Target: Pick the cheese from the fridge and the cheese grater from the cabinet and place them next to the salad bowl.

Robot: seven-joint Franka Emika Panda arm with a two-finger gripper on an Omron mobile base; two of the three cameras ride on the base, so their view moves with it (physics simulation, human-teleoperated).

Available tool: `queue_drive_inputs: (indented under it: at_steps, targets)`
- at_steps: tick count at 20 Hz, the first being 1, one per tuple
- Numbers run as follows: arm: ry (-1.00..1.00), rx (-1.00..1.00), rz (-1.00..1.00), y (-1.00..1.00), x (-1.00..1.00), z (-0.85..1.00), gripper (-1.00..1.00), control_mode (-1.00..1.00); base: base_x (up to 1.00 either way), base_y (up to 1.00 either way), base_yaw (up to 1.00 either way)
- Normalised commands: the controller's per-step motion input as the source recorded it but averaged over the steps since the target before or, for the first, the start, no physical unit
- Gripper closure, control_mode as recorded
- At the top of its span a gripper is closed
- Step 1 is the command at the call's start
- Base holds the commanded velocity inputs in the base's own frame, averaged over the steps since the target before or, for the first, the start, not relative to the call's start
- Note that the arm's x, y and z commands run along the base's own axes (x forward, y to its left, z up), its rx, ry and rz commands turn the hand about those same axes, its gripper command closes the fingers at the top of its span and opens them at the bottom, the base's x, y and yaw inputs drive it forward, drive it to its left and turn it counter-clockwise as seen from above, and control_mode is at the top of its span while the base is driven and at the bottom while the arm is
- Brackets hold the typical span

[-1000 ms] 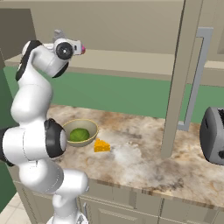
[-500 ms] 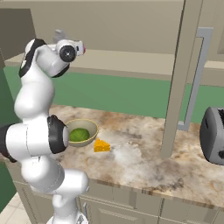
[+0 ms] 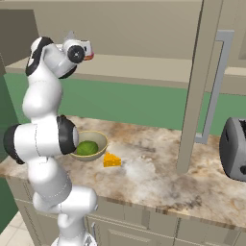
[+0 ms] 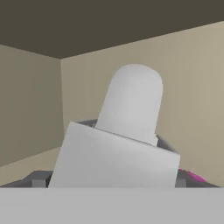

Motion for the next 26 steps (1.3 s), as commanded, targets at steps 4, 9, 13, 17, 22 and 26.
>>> queue_drive_inputs:
  at_steps: [4, 9, 13, 17, 22, 26]
  targets:
    - [0.0, 0.0, 0.03, 0.18, 0.26, -0.14, 1.0, -1.0, 0.0, 0.0, 0.0]
    - [0.0, 0.0, 0.01, 0.04, 0.0, -0.05, 1.0, -1.0, 0.0, 0.0, 0.0]
    - [-0.02, -0.01, 0.0, 0.06, 0.0, -0.01, 1.0, -1.0, 0.0, 0.0, 0.0]
    - [-0.11, 0.0, 0.0, 0.0, -0.26, 0.0, 1.0, -1.0, 0.0, 0.0, 0.0]
    - [-0.08, 0.0, 0.0, 0.0, -0.5, 0.04, 1.0, -1.0, 0.0, 0.0, 0.0]
    - [-0.01, 0.01, -0.01, -0.05, -0.75, 0.1, 1.0, -1.0, 0.0, 0.0, 0.0]
